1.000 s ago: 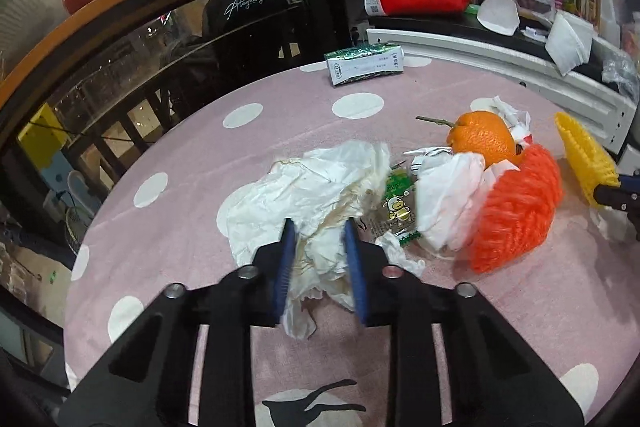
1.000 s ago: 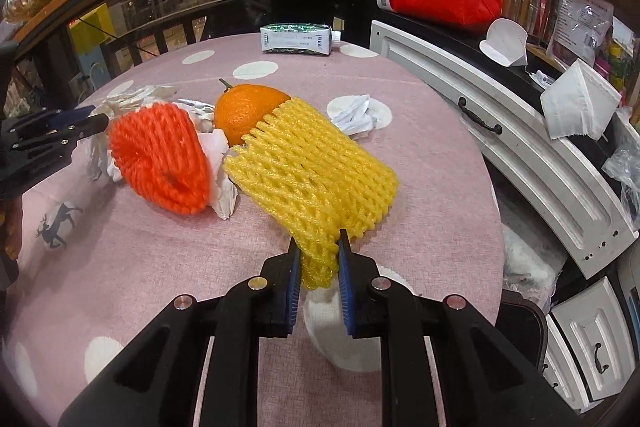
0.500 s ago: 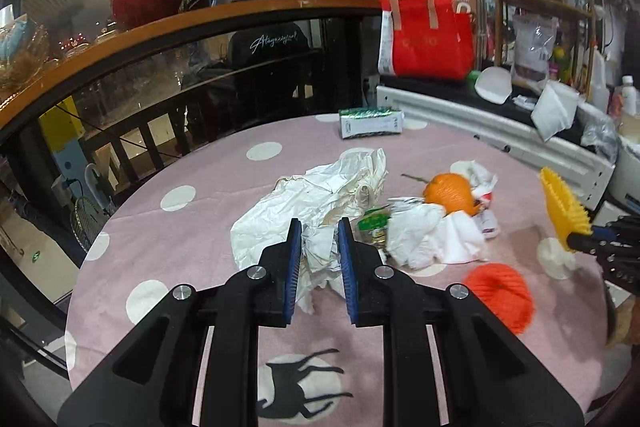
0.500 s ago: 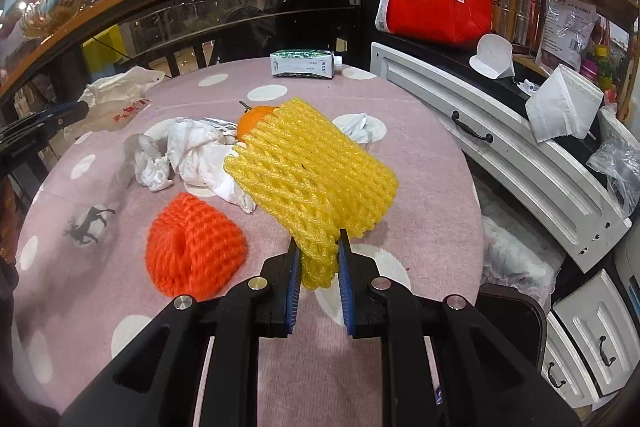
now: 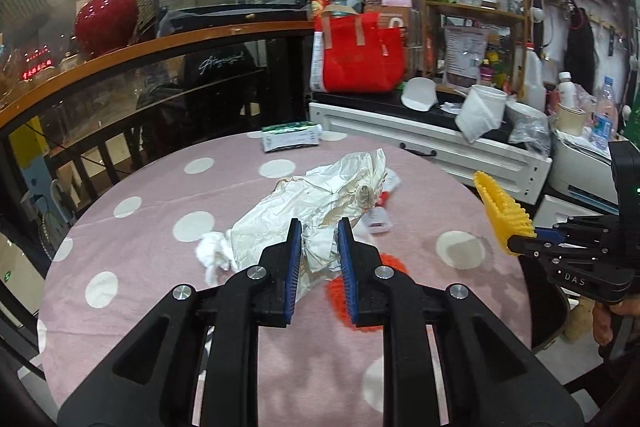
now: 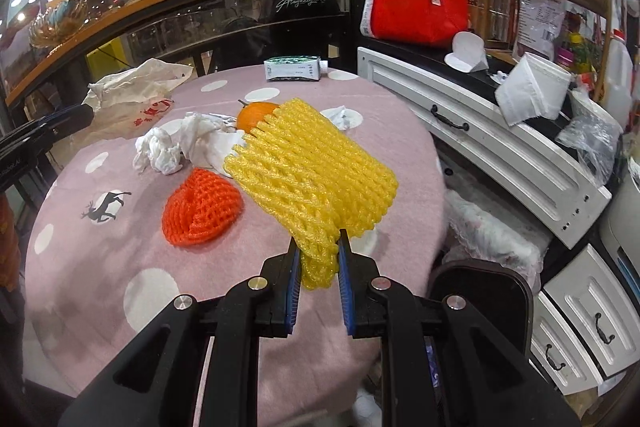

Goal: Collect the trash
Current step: 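Grasp the white tissue paper with the left gripper while the right gripper holds the yellow net, then drop the yellow net into the bin with the right gripper while the left carries tissue there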

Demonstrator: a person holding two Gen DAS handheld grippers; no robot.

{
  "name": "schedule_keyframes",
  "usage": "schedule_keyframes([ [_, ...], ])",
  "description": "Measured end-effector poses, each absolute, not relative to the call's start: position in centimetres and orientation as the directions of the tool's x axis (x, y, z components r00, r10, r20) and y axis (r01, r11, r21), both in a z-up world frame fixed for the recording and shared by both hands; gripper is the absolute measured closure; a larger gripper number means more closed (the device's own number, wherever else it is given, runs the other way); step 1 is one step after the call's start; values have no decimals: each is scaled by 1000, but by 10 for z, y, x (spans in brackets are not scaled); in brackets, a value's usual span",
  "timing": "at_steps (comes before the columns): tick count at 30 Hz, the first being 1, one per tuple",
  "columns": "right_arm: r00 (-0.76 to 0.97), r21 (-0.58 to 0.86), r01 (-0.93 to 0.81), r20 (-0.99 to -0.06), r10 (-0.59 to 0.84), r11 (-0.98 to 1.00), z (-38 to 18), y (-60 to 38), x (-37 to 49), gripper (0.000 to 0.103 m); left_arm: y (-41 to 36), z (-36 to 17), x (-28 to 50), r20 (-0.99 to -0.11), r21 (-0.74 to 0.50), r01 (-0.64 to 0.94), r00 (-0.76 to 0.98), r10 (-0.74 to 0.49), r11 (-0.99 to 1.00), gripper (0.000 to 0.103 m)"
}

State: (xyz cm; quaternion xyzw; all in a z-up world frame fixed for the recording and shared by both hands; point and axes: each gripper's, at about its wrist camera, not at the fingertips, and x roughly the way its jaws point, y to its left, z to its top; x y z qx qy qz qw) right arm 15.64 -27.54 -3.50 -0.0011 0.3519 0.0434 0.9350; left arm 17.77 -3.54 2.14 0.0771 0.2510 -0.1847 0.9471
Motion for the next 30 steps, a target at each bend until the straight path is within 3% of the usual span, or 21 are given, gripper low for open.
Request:
schedule_keyframes([
  [11, 729, 19, 80, -683, -45, 997, -49, -339, 104, 86, -93, 24, 148, -500, 12, 500, 753, -428, 866, 84],
  [30, 521, 117, 354, -849, -91, 928, -156, -441, 90, 86, -217, -10, 119, -597, -46, 687, 563, -571, 725, 84],
])
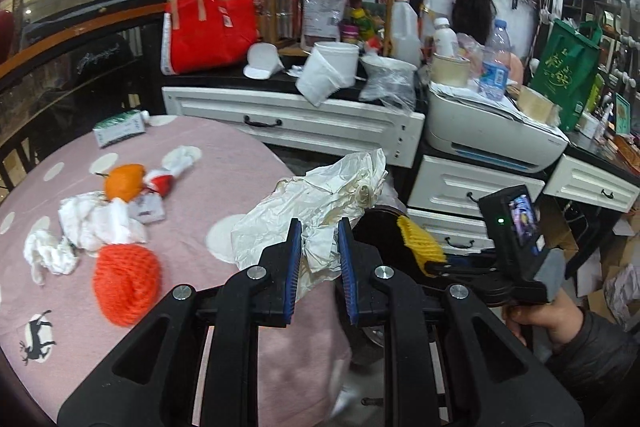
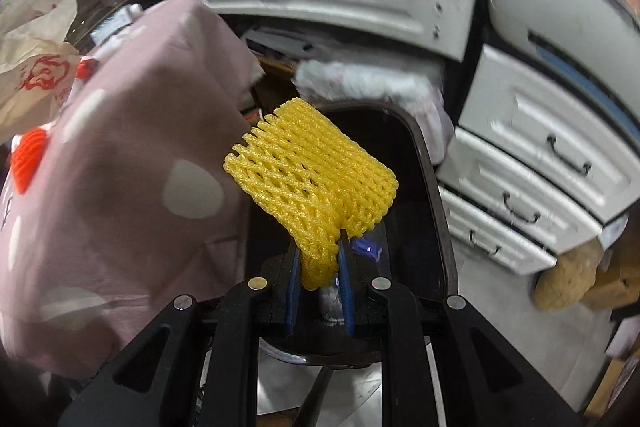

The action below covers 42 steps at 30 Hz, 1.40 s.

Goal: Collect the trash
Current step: 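Drop the yellow net into the bin with the right gripper while the left carries tissue there, then release the white tissue into the black bin with the left gripper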

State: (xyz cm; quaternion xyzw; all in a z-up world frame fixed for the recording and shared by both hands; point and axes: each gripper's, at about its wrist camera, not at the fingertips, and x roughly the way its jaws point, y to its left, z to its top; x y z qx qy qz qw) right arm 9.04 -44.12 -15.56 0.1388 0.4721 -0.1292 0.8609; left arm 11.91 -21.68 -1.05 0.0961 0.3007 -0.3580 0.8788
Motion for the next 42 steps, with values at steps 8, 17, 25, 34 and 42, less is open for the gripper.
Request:
schedule_keyframes([
  [8, 470, 155, 396, -881, -55, 905, -188, -452, 90, 75, -249, -29, 116, -638, -73, 721, 497, -588, 689, 84],
  [17, 510, 100, 450, -844, -164, 888, -168, -463, 80, 27, -268, -42, 113, -659, -72, 734, 473, -585, 675, 84],
  [25, 528, 51, 580, -784, -327, 813, -132, -505, 54, 26, -292, -52, 110, -671, -85, 755, 439, -598, 650, 84],
  [34, 547, 71, 639, -742, -387, 766, -111, -528, 32, 26, -332, -75, 106, -707, -102, 783, 377, -598, 614, 84],
  [42, 556, 77, 635, -736, -386, 769, -108, -527, 30, 26, -361, -110, 109, -768, -114, 794, 311, -560, 598, 83],
])
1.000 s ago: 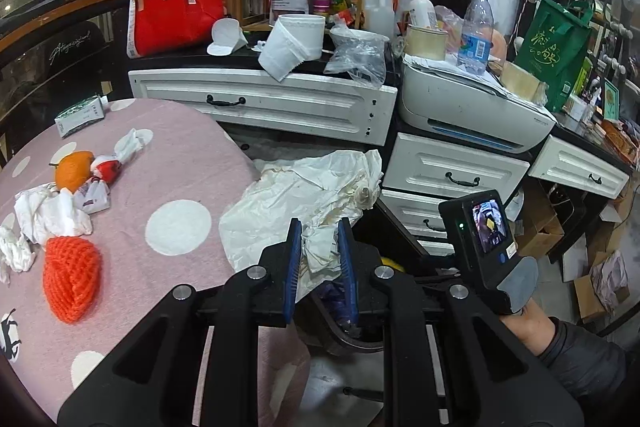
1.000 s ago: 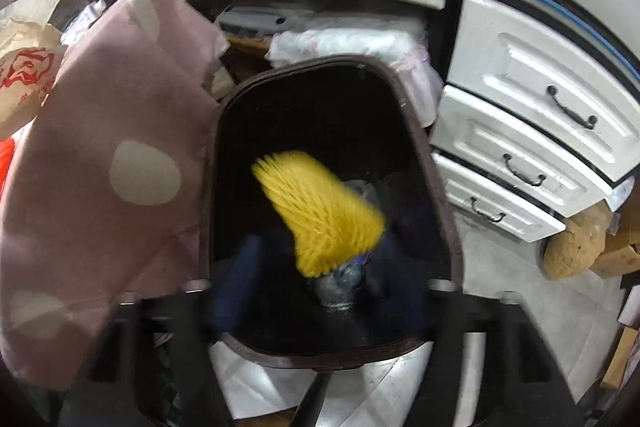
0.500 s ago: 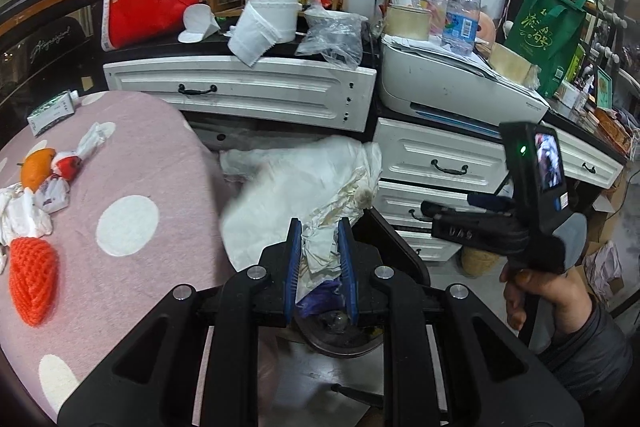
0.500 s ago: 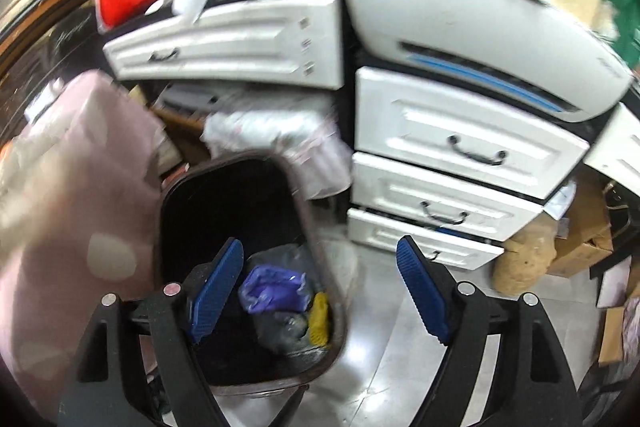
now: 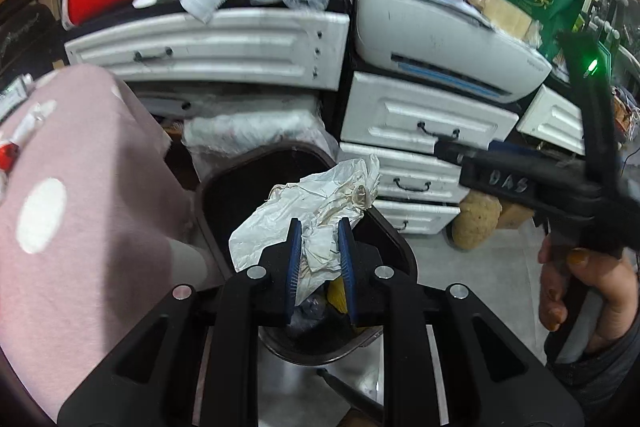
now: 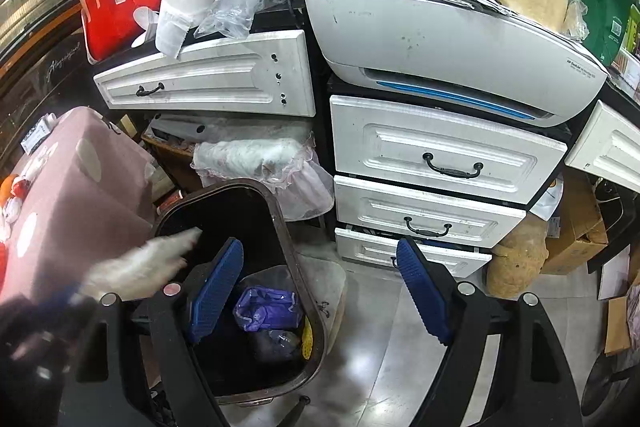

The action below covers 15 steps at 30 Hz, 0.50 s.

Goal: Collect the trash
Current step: 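Release the white tissue into the black bin with the left gripper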

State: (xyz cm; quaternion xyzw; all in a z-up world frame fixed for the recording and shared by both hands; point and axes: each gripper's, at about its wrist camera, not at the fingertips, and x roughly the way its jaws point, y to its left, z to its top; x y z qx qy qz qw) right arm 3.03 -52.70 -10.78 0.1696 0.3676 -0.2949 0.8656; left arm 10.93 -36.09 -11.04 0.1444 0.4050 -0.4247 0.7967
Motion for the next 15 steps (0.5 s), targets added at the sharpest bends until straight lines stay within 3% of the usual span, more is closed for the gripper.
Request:
schedule_keyframes([
  [1, 558, 80, 636, -736, -385, 768, -107, -527, 30, 25, -364, -115, 109, -775, -117, 792, 304, -554, 599, 79],
  [3, 560, 87, 636, -736, -381, 767, -107, -528, 30, 23, -368, -125, 110, -792, -126, 791, 283, -541, 599, 61],
  [5, 561, 91, 638, -735, -381, 765, -107, -528, 29, 22, -368, -133, 109, -797, -141, 787, 271, -540, 601, 24],
  [15, 568, 105, 633, -736, -368, 767, -109, -526, 31, 20, -360, -137, 84, -788, -90, 817, 291, -542, 570, 12],
])
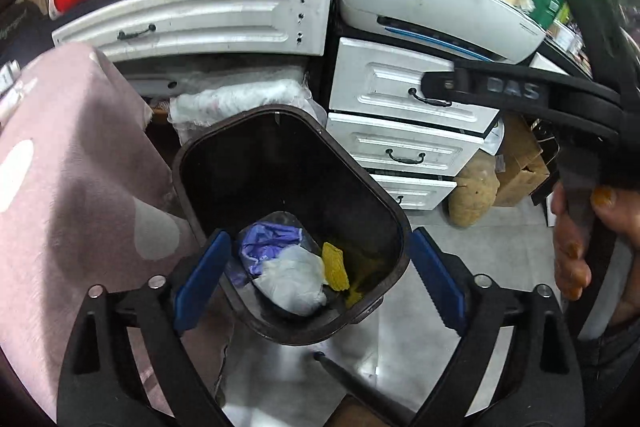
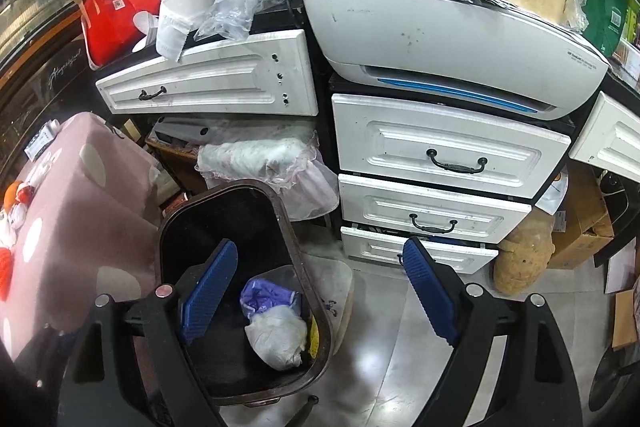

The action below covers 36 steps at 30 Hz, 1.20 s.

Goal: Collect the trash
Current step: 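Release the white tissue into the black bin with the left gripper, then move both tools back to the table and grasp the orange foam net with the right gripper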

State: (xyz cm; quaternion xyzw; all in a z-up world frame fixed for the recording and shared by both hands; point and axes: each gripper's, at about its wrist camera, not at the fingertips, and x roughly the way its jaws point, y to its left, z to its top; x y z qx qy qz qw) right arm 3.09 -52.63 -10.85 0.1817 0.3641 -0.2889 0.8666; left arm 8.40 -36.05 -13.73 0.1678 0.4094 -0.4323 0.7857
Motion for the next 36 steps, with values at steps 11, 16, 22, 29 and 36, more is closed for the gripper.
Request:
schedule_keyframes([
  [11, 599, 93, 577, -724, -343, 812, -104, -504, 39, 17, -317, -103, 67, -747, -56, 825, 338, -572, 562, 8],
  [16, 622, 89, 521, -720, -306, 849, -100, -484, 47, 17, -288, -80, 67, -711, -26, 810, 397, -581, 585, 7],
  [22, 658, 71, 429, -708, -258, 900, -89, -452, 57, 17, -247, -61, 80, -680, -23, 767, 459, -573, 642, 7],
  [29, 684, 34, 304, -704, -193, 952, -80, -408, 72, 17, -197, -52, 105, -664, -12, 690, 535, -522, 723, 7],
  [36, 693, 15, 155, -714, -98, 988, -73, -358, 89, 16, -132, -52, 134, -670, -15, 581, 598, -440, 814, 7],
])
